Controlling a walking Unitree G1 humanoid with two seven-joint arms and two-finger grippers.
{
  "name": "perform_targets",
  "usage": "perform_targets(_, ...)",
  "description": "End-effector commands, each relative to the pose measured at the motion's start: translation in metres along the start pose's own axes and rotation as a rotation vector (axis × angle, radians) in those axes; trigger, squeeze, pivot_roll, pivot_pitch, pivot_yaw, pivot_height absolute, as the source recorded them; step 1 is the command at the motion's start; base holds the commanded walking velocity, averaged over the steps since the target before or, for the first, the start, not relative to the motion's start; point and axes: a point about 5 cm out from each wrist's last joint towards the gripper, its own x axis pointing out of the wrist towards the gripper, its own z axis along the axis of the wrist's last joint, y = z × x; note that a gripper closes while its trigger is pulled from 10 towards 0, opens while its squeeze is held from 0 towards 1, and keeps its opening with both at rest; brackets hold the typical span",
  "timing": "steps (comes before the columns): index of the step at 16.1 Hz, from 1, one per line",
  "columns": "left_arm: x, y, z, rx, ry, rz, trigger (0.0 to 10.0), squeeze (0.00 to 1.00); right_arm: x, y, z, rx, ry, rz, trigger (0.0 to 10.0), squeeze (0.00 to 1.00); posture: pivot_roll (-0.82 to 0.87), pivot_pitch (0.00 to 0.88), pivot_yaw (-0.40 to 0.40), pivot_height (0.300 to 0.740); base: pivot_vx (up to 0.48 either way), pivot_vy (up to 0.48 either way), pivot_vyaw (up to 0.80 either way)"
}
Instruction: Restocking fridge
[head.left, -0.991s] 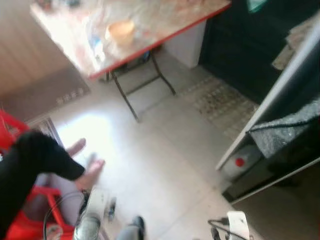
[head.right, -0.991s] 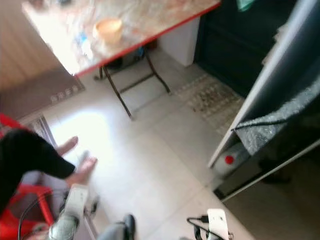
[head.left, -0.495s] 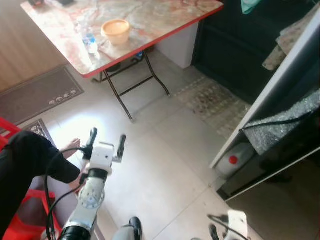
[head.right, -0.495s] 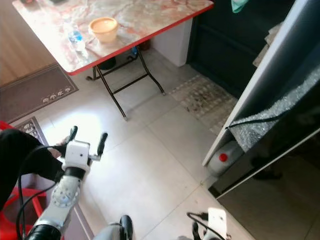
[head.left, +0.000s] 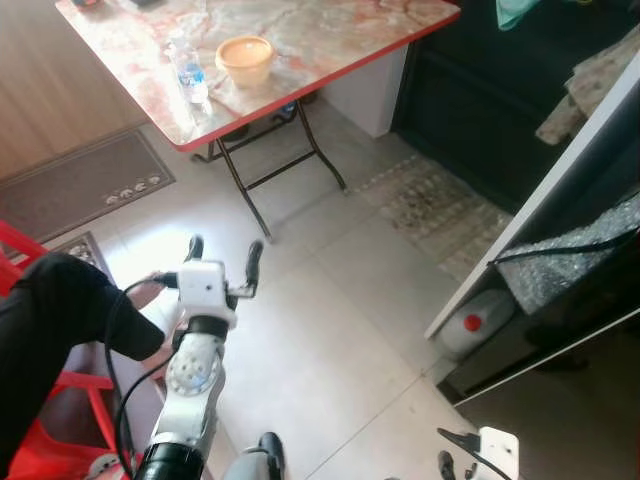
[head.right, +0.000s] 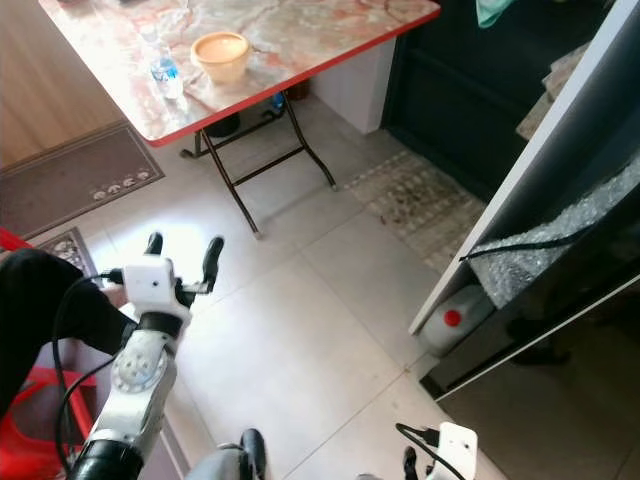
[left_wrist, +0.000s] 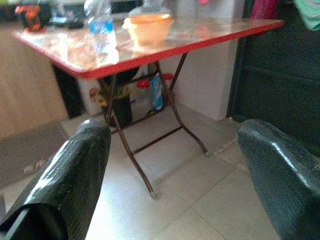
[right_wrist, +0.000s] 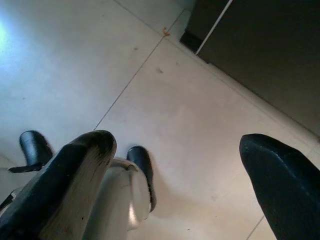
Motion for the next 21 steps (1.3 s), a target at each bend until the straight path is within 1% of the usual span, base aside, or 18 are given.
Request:
perform_targets(1,-0.003,0.002,0.000,-0.010,0.012,0.008,10.0,0.00,-0.003,-0.005,-0.011,0.017,0.037,-0.012,10.0,0.00,-0.04,0.137,0.002,0.740,0.000,0.000,0.00)
perform_targets(3,-0.005,0.000,0.000,-0.024,0.028,0.001,10.0,0.00,-0.003,-0.009,-0.012,0.025,0.044,-0.019,10.0,0.00,-0.03,0.124,-0.003,0.740,0.000,0.000,0.00)
perform_targets(5,-0.005,0.003,0.001,-0.023,0.036,0.010,10.0,0.00,-0.004,-0.011,-0.013,0.033,0.045,-0.026,10.0,0.00,-0.02,0.117,-0.010,0.740,0.000,0.000,0.00)
perform_targets(9,-0.006,0.000,0.001,-0.024,0.053,-0.007,10.0,0.00,-0.005,-0.015,-0.015,0.018,0.047,-0.035,10.0,0.00,-0.03,0.119,0.001,0.740,0.285,0.000,0.00)
perform_targets(11,-0.005,-0.001,0.002,-0.024,0.056,-0.014,10.0,0.00,-0.007,-0.018,-0.020,0.014,0.058,-0.042,10.0,0.00,-0.03,0.120,0.002,0.740,0.308,0.000,0.70)
perform_targets(12,-0.005,-0.001,0.002,-0.024,0.057,-0.014,10.0,0.00,-0.008,-0.018,-0.021,0.012,0.062,-0.040,10.0,0.00,-0.03,0.121,0.002,0.740,0.311,0.000,0.80)
perform_targets(14,-0.004,-0.002,0.003,-0.024,0.058,-0.017,10.0,0.00,-0.008,-0.018,-0.022,0.035,0.064,-0.040,10.0,0.00,-0.03,0.123,0.002,0.740,0.311,0.000,0.00)
perform_targets(21,-0.003,-0.001,0.004,-0.024,0.066,-0.017,10.0,0.00,-0.005,-0.012,-0.014,0.030,0.043,-0.021,10.0,0.00,-0.03,0.129,0.001,0.740,0.320,0.000,0.00)
